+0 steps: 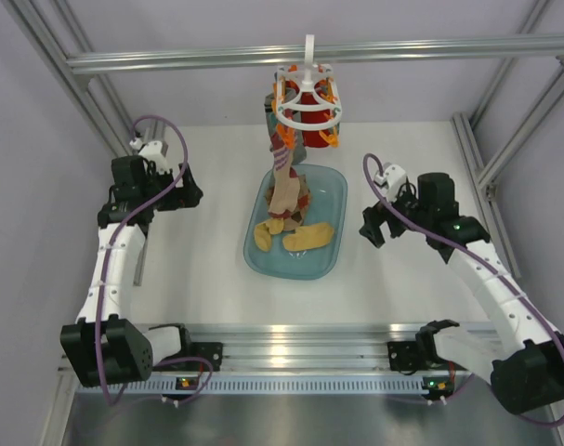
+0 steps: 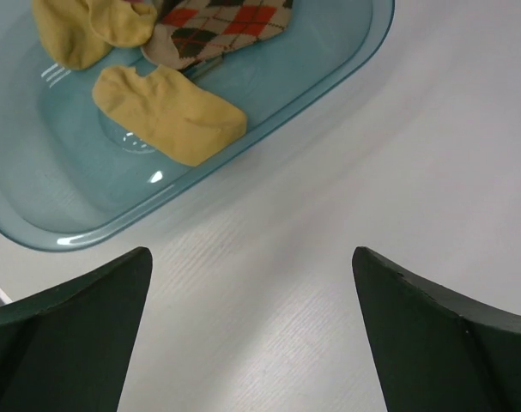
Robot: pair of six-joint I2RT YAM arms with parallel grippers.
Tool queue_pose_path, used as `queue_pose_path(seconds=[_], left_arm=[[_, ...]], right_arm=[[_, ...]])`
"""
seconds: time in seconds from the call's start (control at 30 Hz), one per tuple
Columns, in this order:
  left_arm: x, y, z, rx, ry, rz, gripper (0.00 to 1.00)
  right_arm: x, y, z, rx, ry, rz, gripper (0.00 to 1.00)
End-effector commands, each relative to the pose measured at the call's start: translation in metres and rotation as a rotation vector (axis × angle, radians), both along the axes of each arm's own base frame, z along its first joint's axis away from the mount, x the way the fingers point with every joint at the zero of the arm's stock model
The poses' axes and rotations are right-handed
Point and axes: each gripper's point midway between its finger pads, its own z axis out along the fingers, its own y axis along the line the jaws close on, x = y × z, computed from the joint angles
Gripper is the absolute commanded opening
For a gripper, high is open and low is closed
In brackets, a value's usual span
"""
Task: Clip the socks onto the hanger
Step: Open the clamp at the hanger.
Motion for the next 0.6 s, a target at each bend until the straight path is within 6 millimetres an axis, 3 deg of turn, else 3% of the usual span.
queue_pose_path(seconds=[0.0,0.1,0.13,0.3,0.4,0.43,0.47,0.5,0.57], left_arm=[[0.011,0.0,0.029,0.02,-0.117,-0.015,0.98],[0.014,-0.02,0.044,-0.058,-0.143,-0.106,0.98],[0.006,-0.043,0.056,-0.123,-0.168,-0.229,0.98],[-0.012,-0.081,0.132,-0.255,-0.468,-0.421,0.98],[-0.025,-0.1,0.165,-0.313,-0.506,-0.482,0.97],[-0.029,-0.105,0.17,-0.338,-0.503,-0.506,0.95],[-0.032,-0.109,0.176,-0.388,-0.492,-0.507,0.95],[-0.035,-0.112,0.178,-0.415,-0.489,-0.52,0.94],[-0.044,-0.117,0.195,-0.459,-0.543,-0.541,0.94]], right_arm=[[0.014,0.021,0.024,0.131,-0.097,0.013,1.0],[0.03,0.034,0.054,0.291,-0.208,-0.018,1.0],[0.032,0.04,0.065,0.351,-0.226,-0.016,1.0],[0.04,0.053,0.102,0.474,-0.271,-0.013,1.0],[0.024,0.067,0.14,0.583,-0.313,0.057,0.94],[0.017,0.069,0.16,0.631,-0.362,0.067,0.9],[0.01,0.073,0.172,0.651,-0.386,0.082,0.82],[-0.002,0.086,0.179,0.67,-0.387,0.121,0.78],[-0.018,0.093,0.194,0.704,-0.408,0.135,0.69]])
